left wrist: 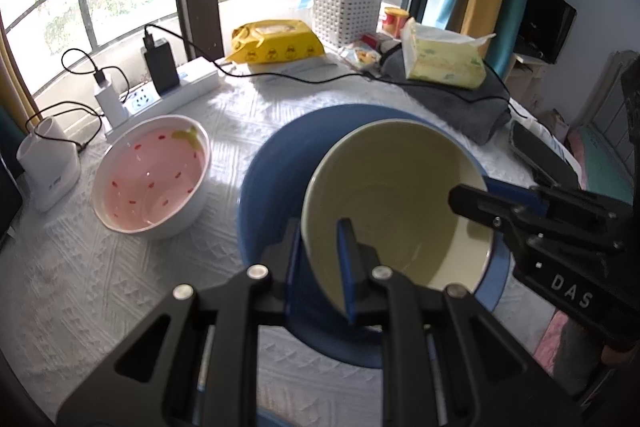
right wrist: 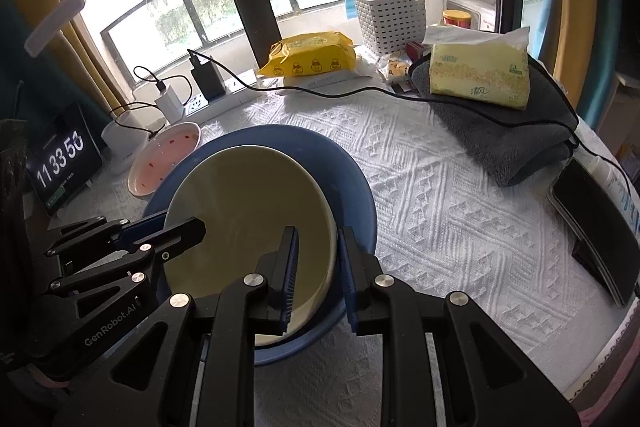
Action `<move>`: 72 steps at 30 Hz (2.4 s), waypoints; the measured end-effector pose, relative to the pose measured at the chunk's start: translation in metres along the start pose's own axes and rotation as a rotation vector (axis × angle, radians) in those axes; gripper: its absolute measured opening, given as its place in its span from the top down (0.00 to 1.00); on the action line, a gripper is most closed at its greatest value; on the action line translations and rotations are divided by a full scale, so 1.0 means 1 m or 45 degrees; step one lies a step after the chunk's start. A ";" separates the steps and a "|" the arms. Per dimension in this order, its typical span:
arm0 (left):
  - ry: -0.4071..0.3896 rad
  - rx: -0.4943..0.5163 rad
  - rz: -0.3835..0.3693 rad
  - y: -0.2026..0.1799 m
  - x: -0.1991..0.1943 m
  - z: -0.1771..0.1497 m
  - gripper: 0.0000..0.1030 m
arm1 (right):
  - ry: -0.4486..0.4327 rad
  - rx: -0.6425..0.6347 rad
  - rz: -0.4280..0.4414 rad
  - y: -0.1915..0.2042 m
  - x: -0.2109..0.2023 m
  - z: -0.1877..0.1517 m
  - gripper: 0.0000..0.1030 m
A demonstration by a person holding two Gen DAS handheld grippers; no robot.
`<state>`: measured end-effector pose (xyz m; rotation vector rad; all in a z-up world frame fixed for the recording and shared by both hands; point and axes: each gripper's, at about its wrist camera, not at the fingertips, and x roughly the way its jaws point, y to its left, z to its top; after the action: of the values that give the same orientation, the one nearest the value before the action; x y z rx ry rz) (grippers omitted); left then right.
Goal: Organize plates and bowls
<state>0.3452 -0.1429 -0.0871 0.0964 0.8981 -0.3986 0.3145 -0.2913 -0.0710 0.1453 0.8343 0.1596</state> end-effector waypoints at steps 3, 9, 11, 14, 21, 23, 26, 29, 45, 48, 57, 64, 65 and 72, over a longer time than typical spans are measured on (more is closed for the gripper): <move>0.014 0.006 0.008 0.000 0.000 -0.001 0.83 | 0.012 -0.050 -0.034 0.007 0.003 0.001 0.77; 0.036 -0.004 -0.009 0.004 0.000 -0.003 0.83 | 0.037 -0.143 -0.090 0.019 0.010 0.003 0.68; 0.041 -0.012 -0.016 0.005 0.000 -0.004 0.83 | 0.037 -0.152 -0.094 0.022 0.011 0.005 0.68; 0.042 -0.010 -0.027 0.004 -0.002 -0.005 0.83 | 0.047 -0.177 -0.111 0.026 0.014 0.007 0.63; 0.033 -0.021 -0.055 0.008 -0.005 -0.005 0.83 | 0.047 -0.160 -0.082 0.024 0.016 0.011 0.58; 0.021 -0.024 -0.050 0.009 -0.008 -0.004 0.83 | 0.047 -0.149 -0.071 0.022 0.017 0.012 0.57; 0.008 -0.026 -0.067 0.012 -0.012 -0.003 0.83 | 0.048 -0.140 -0.040 0.022 0.016 0.014 0.56; 0.010 -0.028 -0.066 0.013 -0.011 -0.003 0.83 | 0.027 -0.128 -0.039 0.020 0.012 0.016 0.55; -0.011 -0.056 -0.062 0.023 -0.021 -0.006 0.81 | -0.006 -0.044 -0.060 -0.009 0.008 0.019 0.55; -0.014 -0.055 -0.057 0.023 -0.023 -0.007 0.81 | 0.020 -0.031 -0.052 -0.010 0.016 0.016 0.55; -0.029 -0.052 -0.049 0.025 -0.031 -0.005 0.81 | 0.069 0.015 -0.032 -0.019 0.031 0.007 0.53; -0.046 -0.057 -0.021 0.026 -0.037 -0.004 0.80 | 0.018 0.009 -0.035 -0.015 0.016 0.012 0.53; -0.050 -0.057 -0.017 0.027 -0.038 -0.003 0.80 | 0.008 0.005 -0.037 -0.014 0.012 0.014 0.53; -0.097 -0.054 0.004 0.030 -0.047 -0.001 0.77 | -0.076 -0.027 -0.022 0.000 -0.014 0.024 0.53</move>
<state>0.3299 -0.1006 -0.0534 0.0433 0.8308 -0.3773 0.3235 -0.2957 -0.0447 0.1225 0.7739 0.1476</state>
